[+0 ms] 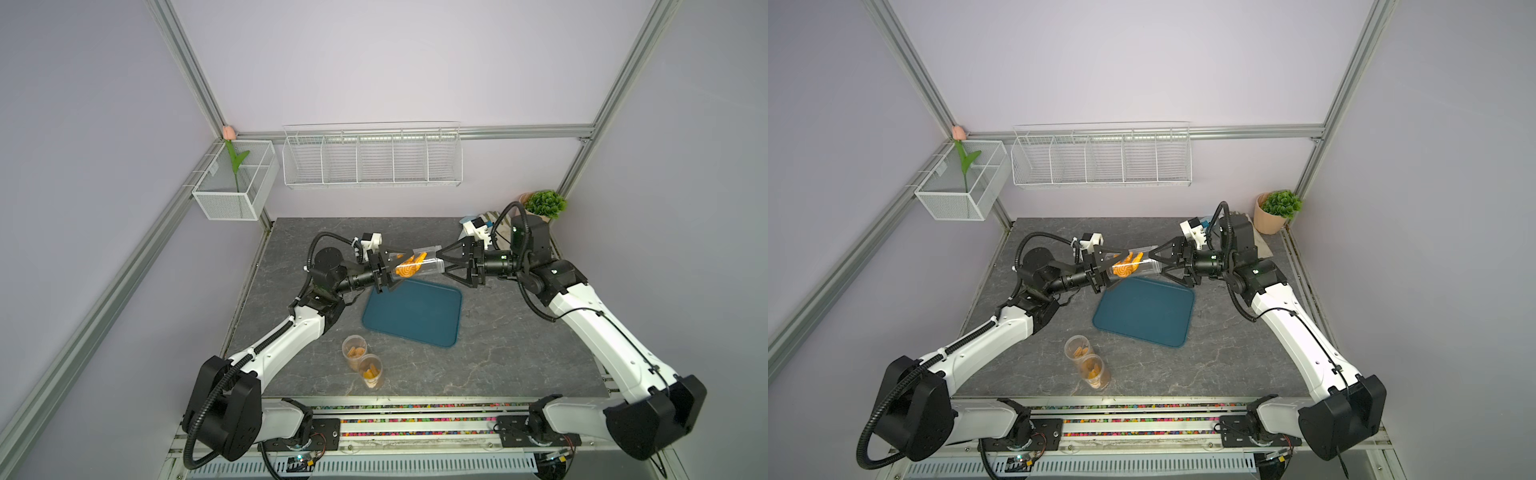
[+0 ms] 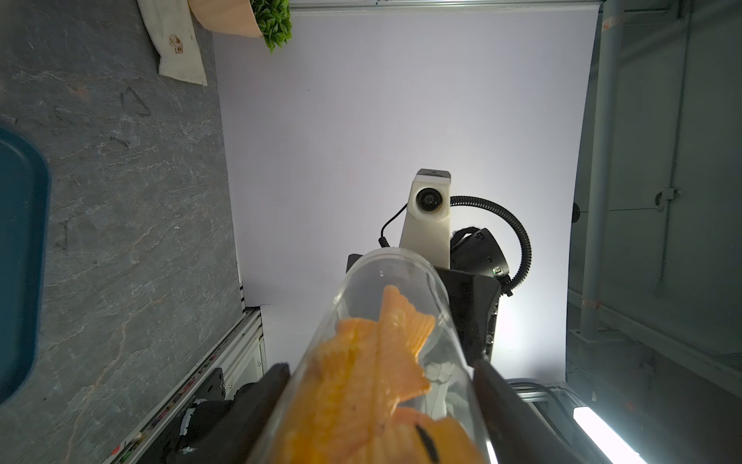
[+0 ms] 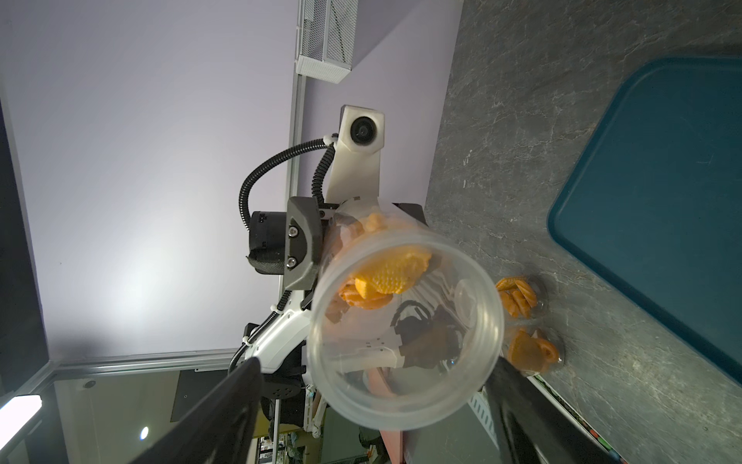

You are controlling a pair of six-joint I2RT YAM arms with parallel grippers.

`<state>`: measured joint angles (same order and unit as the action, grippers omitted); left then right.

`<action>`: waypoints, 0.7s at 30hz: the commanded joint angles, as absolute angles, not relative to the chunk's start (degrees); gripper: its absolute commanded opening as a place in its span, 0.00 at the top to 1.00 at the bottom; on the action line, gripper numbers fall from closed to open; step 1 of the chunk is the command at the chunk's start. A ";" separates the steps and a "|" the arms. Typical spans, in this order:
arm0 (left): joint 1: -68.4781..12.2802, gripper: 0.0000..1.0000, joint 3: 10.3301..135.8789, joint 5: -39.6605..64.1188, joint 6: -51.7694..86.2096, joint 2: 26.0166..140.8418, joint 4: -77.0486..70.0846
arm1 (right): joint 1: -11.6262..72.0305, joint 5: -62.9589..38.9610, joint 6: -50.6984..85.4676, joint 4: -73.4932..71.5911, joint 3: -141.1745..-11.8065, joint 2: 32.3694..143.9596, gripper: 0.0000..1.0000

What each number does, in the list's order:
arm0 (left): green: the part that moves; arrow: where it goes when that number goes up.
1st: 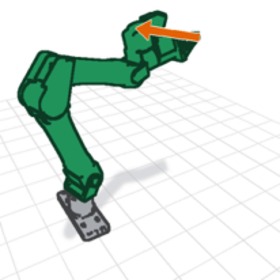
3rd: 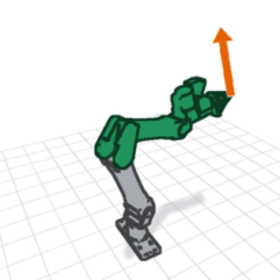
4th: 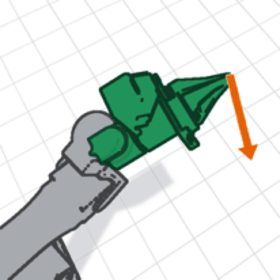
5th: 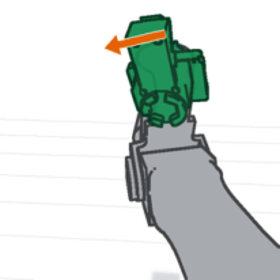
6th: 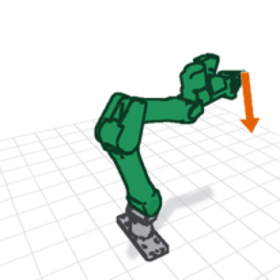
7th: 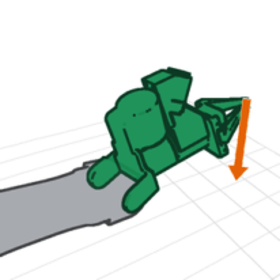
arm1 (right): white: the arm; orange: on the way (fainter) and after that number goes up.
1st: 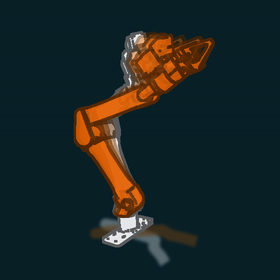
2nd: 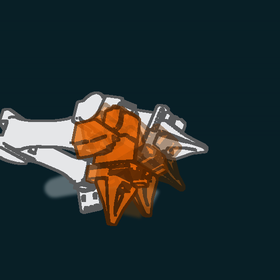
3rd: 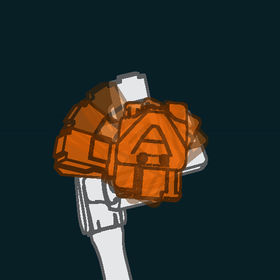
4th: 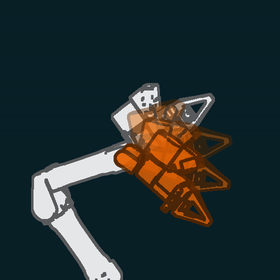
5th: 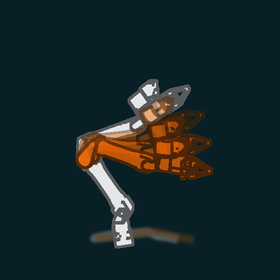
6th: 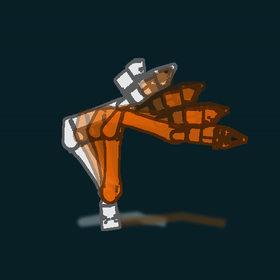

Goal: Pour the cookies out of the jar
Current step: Unscrew the lid from the jar.

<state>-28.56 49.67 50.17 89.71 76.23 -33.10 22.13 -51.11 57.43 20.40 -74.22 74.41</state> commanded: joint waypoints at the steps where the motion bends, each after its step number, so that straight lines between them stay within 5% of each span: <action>1: -28.87 0.29 49.35 52.02 89.80 74.77 -34.06 | 21.29 -53.64 59.14 20.47 -75.42 72.33 0.12; 21: -28.83 0.29 51.38 54.68 87.36 74.71 -30.24 | 20.61 -56.59 55.62 23.87 -75.19 75.34 0.08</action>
